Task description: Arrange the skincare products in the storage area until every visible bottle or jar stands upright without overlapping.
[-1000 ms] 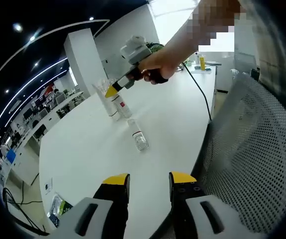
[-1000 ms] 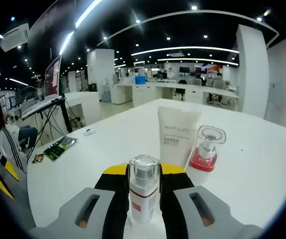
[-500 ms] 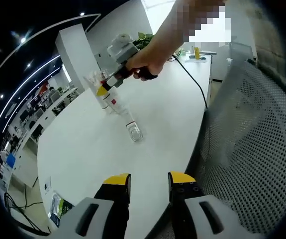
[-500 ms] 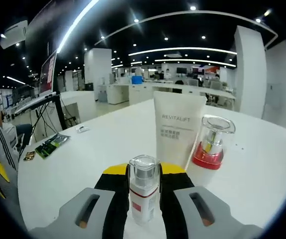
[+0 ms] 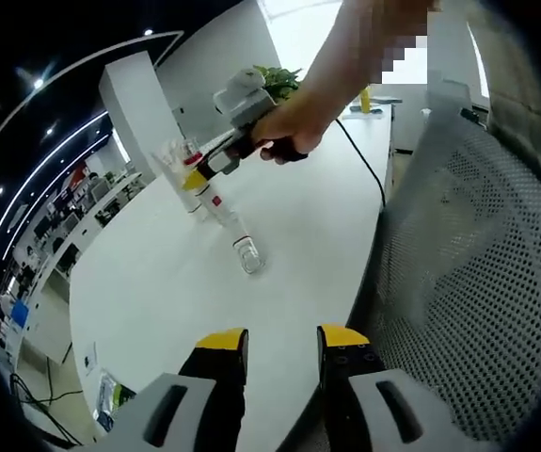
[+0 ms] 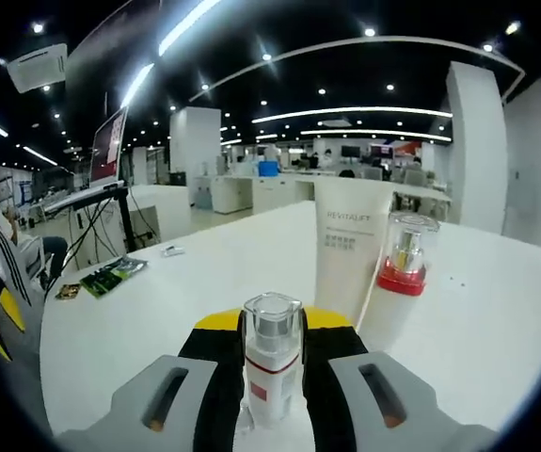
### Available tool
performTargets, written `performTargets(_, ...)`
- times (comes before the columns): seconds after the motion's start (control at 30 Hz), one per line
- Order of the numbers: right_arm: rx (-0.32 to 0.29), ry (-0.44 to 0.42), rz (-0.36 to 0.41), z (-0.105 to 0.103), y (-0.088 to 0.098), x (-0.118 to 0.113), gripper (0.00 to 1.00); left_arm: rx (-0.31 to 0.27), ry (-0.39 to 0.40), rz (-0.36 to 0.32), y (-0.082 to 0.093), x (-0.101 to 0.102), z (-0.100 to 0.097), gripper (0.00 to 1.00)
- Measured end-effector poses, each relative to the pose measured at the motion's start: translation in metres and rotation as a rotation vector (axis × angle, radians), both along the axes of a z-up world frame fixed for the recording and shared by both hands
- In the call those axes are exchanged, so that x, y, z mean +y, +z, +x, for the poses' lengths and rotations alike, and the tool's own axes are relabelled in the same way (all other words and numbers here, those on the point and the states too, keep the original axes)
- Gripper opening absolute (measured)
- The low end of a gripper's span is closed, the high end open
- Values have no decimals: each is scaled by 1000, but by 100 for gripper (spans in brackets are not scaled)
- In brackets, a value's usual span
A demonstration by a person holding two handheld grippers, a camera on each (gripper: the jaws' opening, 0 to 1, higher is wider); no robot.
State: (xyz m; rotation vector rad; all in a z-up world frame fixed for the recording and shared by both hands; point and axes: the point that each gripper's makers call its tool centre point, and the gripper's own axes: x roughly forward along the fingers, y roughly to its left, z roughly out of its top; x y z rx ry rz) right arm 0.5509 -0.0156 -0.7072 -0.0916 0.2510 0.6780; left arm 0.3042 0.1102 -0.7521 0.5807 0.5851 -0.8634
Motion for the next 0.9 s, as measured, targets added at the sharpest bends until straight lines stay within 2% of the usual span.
performTargets(0.13,18,-14,9,5,1,-3,20,-1,-4,4,0,0,0,29)
performTargets(0.27,-3,-38,26,12,6,-4,20,-4,-2,7,0,1,0,29)
performTargets(0.4,-7,-43,11,18,0,-1,20,-3,-3,15,-2,1,0,29)
performTargets(0.47,-3,-58,53,22,3,1,20,0,-1,20,-3,2,0,29)
performTargets(0.57,-29,-57,30,26,4,3,20,-3,0,30,-4,3,0,29)
performTargets(0.9,-46,-42,77,10,6,1,20,3,-3,32,-4,3,0,29)
